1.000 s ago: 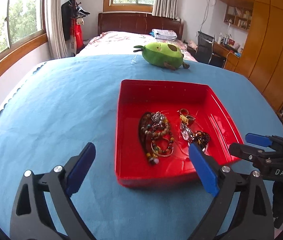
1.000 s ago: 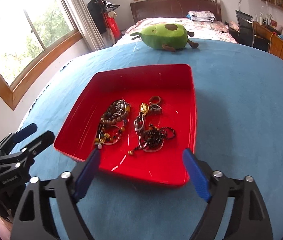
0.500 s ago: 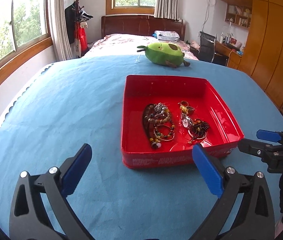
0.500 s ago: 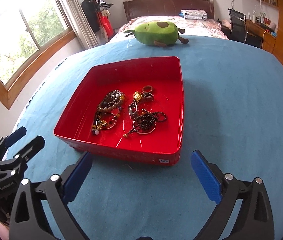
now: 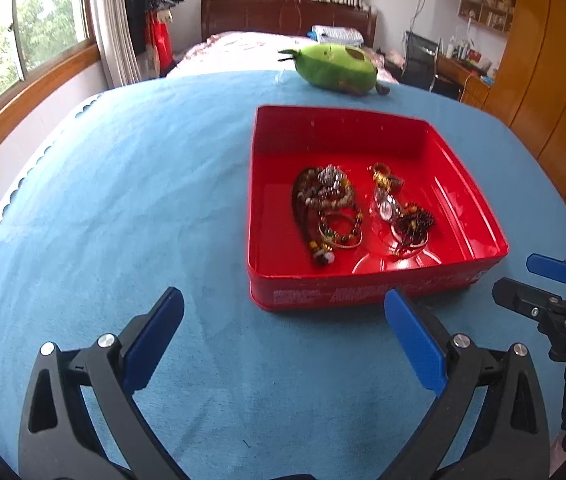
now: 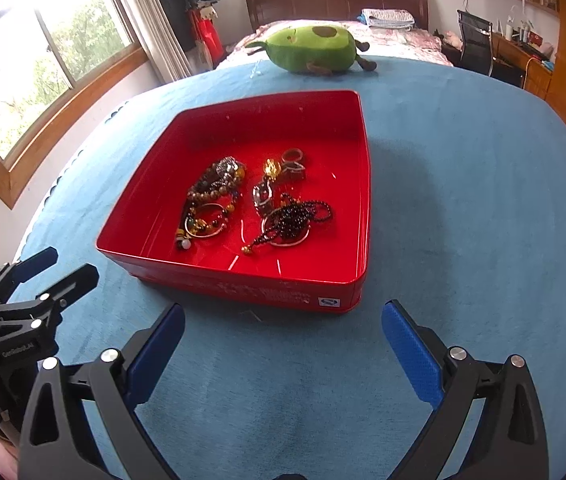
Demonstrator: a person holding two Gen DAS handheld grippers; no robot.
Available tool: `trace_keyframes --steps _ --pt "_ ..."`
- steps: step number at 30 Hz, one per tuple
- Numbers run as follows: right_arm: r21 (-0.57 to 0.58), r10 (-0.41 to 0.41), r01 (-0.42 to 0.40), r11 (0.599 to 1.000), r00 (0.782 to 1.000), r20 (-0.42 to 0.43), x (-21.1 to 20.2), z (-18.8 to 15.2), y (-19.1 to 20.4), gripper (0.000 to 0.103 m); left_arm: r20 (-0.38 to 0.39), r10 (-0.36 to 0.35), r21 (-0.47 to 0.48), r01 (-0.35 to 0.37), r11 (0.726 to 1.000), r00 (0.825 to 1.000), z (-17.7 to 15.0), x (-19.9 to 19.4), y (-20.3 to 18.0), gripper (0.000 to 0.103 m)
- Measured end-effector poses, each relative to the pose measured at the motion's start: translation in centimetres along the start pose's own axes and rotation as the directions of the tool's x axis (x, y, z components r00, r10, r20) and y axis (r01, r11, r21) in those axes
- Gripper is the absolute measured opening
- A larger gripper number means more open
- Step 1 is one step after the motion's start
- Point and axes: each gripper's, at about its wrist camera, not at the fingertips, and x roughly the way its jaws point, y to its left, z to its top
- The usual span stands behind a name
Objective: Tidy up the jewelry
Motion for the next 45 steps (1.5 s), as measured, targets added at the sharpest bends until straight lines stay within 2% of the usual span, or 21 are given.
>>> trace_keyframes --steps 6,45 --pt "0.017 0.017 -0.016 1.000 1.000 -0.025 0.6 0.0 -0.4 0.099 -0.029 0.005 -0.003 -0.005 1.000 1.000 0.1 1.0 0.2 0.100" --pt "0.013 0.012 -0.011 1.000 0.998 -0.065 2.0 -0.2 -0.3 0.099 -0.037 0.003 0.014 -0.003 1.000 0.999 0.3 1.7 -0.3 0.100"
